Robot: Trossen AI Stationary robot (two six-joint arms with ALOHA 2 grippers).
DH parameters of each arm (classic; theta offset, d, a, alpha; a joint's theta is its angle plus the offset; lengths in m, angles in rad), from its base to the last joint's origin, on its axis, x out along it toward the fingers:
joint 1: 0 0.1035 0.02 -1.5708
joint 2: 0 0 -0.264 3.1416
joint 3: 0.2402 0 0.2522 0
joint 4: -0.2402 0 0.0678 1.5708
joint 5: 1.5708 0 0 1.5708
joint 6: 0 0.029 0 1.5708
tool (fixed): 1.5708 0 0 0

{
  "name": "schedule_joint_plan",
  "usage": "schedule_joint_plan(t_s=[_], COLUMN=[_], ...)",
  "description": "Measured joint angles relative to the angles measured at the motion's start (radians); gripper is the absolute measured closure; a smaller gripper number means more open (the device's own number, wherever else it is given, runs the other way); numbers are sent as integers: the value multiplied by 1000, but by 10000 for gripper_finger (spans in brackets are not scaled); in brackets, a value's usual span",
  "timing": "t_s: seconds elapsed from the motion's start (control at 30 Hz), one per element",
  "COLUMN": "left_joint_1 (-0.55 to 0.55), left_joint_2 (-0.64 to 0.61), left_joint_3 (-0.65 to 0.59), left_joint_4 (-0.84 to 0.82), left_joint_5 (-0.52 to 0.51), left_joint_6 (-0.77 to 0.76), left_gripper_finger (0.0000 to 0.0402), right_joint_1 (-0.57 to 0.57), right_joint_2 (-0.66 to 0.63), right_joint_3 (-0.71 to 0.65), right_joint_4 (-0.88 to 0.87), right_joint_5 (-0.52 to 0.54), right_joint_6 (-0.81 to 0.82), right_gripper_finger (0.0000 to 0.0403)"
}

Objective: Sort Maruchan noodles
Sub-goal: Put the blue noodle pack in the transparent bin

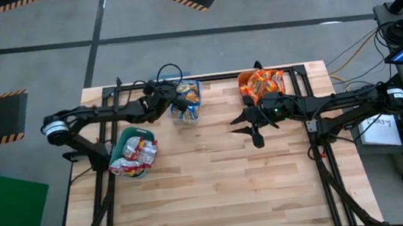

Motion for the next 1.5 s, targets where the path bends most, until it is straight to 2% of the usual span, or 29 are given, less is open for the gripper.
schedule_joint_plan(t_s=[0.37, 0.7, 0.83, 1.17, 1.3, 1.5], left_joint_1=[3, 10, 37, 69, 69, 62], left_joint_2=[121, -50, -65, 88, 145, 137], left_joint_3=[0, 0, 0, 2, 20, 79], left_joint_4=[25, 26, 38, 55, 60, -12], left_joint_5=[65, 91, 89, 92, 128, 137], left_joint_6=[-73, 43, 59, 4, -6, 10], left_gripper_finger=[402, 402, 402, 402, 402, 402], right_joint_1=[0, 0, 0, 0, 0, 0], right_joint_2=[0, 0, 5, 13, 13, 13], right_joint_3=[0, -4, -4, -5, -5, -5], right_joint_4=[0, 0, 6, 6, 8, 7], right_joint_5=[0, 0, 0, 0, 0, 0], right_joint_6=[-5, -7, -8, -8, -9, -9], right_gripper_finger=[271, 271, 271, 271, 271, 271])
